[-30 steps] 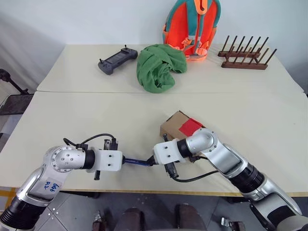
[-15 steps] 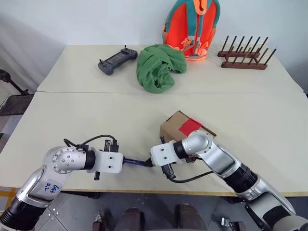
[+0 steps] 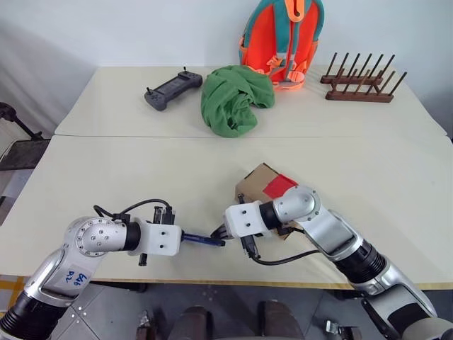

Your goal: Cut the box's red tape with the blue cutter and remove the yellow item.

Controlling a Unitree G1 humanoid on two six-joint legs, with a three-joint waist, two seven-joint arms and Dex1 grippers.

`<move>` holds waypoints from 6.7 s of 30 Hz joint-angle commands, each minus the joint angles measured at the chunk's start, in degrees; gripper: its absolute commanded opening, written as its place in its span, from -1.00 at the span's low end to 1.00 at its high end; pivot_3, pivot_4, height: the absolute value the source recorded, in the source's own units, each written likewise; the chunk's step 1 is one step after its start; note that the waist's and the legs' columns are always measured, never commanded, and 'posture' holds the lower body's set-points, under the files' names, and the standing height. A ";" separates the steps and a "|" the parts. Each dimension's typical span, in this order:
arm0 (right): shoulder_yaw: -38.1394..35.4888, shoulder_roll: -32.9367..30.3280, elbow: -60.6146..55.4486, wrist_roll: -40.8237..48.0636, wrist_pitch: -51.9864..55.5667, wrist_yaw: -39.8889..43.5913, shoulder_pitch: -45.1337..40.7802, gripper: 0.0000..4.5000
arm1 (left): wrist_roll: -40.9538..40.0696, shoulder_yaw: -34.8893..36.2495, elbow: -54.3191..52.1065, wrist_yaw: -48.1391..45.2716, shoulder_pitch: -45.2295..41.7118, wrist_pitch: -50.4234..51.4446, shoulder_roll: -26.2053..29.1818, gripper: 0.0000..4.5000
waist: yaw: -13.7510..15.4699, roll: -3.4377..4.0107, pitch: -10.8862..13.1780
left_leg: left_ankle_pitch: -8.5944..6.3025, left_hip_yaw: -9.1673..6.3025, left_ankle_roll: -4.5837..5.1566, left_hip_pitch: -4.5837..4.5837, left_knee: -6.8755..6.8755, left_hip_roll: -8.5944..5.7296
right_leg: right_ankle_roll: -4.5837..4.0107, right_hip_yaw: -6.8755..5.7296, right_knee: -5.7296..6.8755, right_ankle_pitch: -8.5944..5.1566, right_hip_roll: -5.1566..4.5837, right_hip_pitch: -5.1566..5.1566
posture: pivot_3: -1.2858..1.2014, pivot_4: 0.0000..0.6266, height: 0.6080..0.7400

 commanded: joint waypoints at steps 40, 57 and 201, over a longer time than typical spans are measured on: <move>-0.04 4.93 4.43 -1.93 -6.12 0.12 -2.89 -0.99 | 2.00 -5.80 3.06 -1.44 3.46 3.12 -0.26 -0.75 | -0.01 0.05 -0.03 | 0.04 -0.06 -0.05 0.02 -0.12 0.02 | -0.05 -0.01 -0.05 -0.03 -0.04 0.00 | 0.03 -0.52 1.00; 2.75 4.34 9.54 -4.60 -9.81 0.23 -0.39 -0.99 | 2.25 -5.72 3.75 -1.31 2.53 3.27 -0.54 -0.75 | 0.02 0.05 -0.03 | 0.04 -0.04 -0.05 0.01 -0.15 0.01 | -0.06 -0.02 -0.17 -0.03 -0.06 0.02 | 0.03 -0.52 1.00; -24.33 -13.83 -14.77 22.96 16.83 -9.31 9.75 0.14 | -10.24 -7.90 23.75 -9.12 -9.93 -8.79 -6.37 -0.82 | 1.76 -0.02 0.17 | 0.21 -0.30 0.75 -0.03 -0.04 -0.95 | 0.59 -3.14 -1.49 0.48 -1.80 1.21 | 0.03 -0.52 1.00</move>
